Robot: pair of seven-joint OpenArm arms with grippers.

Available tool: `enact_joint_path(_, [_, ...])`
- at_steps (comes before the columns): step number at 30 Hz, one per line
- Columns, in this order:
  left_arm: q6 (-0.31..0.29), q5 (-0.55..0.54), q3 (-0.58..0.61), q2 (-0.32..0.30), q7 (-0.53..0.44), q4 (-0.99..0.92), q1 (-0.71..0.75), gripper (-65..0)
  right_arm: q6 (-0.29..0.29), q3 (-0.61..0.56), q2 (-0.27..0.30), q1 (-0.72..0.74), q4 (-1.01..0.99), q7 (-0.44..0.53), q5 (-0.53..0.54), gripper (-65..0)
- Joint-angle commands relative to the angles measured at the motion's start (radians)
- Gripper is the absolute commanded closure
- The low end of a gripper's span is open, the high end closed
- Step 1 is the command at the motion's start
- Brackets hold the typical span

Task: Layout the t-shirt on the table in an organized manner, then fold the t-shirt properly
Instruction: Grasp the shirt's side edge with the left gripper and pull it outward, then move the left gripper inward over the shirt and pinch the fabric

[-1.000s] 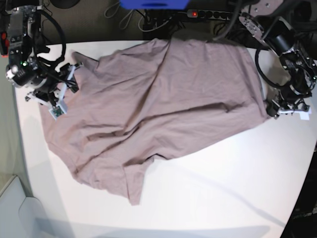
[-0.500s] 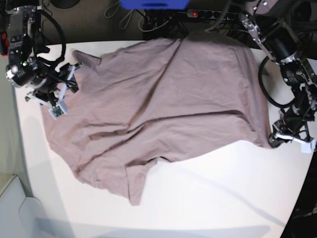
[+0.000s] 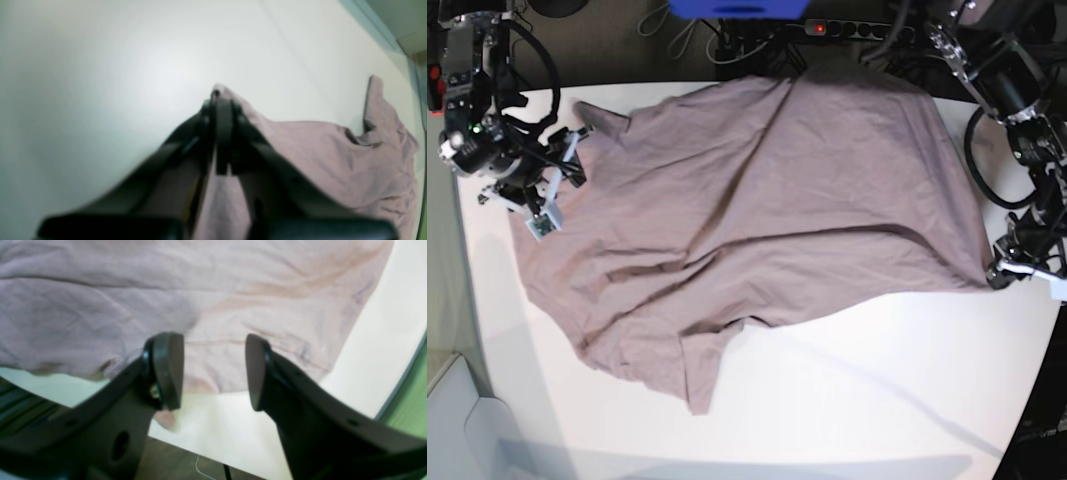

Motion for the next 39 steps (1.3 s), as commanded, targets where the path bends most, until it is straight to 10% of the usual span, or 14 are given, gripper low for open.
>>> enact_joint_path(1, [-0.010,-0.026,0.000,-0.023,-0.017,0.028,-0.020,-8.1,0.005,0.006,0.014,0.010,0.013,0.015,0.004,-30.2])
enact_joint_path(29, [-0.011,-0.108,0.113,0.224,0.072,0.202,0.276,-13.3,0.005,0.006,0.002,0.044,0.013,0.015,0.009,-30.2])
enact_joint_path(39, [-0.010,-0.108,0.167,0.196,0.070,0.008,0.305,-13.3,0.005,-0.043,-0.018,0.107,0.013,0.015,0.006,-30.2])
